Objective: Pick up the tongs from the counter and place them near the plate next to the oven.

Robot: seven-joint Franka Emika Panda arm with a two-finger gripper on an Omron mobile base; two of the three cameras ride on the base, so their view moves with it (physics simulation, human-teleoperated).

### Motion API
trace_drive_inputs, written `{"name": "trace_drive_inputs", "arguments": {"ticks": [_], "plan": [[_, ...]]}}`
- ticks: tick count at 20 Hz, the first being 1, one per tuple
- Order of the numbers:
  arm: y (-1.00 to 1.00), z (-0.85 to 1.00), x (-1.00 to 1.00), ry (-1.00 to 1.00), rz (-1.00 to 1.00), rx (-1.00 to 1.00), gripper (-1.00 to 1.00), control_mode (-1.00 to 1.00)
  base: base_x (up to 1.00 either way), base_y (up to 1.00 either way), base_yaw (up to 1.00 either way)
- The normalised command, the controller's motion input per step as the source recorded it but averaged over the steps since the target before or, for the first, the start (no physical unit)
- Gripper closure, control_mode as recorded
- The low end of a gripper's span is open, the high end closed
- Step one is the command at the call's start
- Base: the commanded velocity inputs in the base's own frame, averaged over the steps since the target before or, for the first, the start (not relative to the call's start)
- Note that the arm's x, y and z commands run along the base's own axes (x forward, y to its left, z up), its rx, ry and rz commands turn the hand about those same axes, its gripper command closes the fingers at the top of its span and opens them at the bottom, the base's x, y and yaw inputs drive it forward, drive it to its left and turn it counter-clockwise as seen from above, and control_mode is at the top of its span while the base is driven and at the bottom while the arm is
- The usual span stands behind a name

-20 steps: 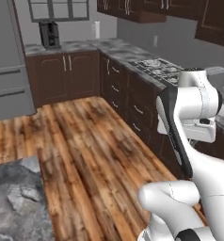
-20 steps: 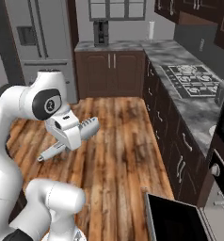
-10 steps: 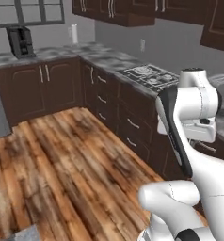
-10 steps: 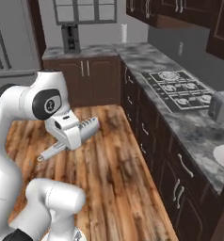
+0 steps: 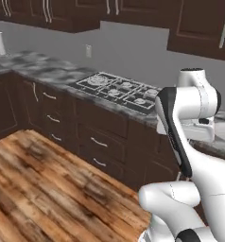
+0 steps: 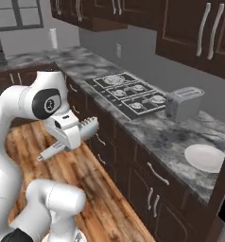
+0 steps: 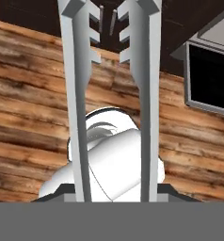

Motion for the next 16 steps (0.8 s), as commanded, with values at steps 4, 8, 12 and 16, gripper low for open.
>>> {"name": "trace_drive_inputs", "arguments": {"ticks": [4,8,12,16], "plan": [[0.0,0.0,0.0,0.0,0.0,0.0,1.0,1.0,0.59,0.0,-0.6],[0.0,0.0,0.0,0.0,0.0,0.0,1.0,1.0,0.73,-0.01,-0.6],[0.0,0.0,0.0,0.0,0.0,0.0,1.0,1.0,0.74,0.0,-0.62],[0.0,0.0,0.0,0.0,0.0,0.0,1.0,1.0,0.72,0.0,-0.61]]}}
